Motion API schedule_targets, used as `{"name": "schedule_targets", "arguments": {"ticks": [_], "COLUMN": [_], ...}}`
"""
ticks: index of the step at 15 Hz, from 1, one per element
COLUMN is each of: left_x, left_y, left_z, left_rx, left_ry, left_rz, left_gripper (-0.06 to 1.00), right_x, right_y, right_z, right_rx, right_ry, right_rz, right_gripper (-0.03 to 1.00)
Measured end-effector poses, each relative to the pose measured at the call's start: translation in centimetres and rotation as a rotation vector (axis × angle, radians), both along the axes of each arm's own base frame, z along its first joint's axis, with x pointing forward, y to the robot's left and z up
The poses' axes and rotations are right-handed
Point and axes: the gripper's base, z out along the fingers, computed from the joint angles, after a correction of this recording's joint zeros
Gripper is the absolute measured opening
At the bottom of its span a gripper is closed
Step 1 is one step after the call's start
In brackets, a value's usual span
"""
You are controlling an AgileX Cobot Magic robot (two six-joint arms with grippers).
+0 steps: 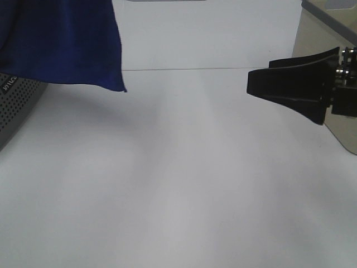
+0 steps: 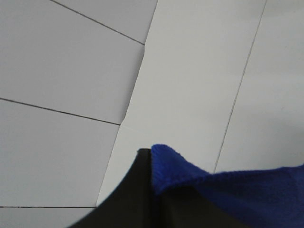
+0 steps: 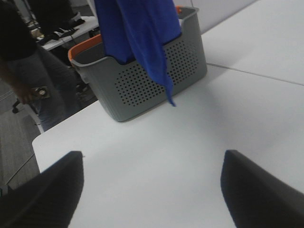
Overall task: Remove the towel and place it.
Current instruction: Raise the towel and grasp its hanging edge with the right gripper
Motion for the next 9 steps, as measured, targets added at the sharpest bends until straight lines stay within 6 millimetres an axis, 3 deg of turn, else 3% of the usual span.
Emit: {"name": "schedule_targets", "arguments": {"ticks": [5,9], "left_x": [-0.4,-0.5], "left_y": [-2.8,-3.2], "left_z": [-0.5,-0.7], "left_rx": [-0.007,-0.029], "left_ry": [-0.004,0.015], "left_rz": [-0.080,-0.092], "left_gripper": [0.00,0.00], "right_x": [4.4,7.8], "right_y": [0.6,5.3], "right_z": [-0.7,-1.0], "right_rx": [-0.003,-0.062], "right_ry": [-0.030,-0.039], "right_rz": [0.070,0.177], "right_gripper": [0.78,0.78]}}
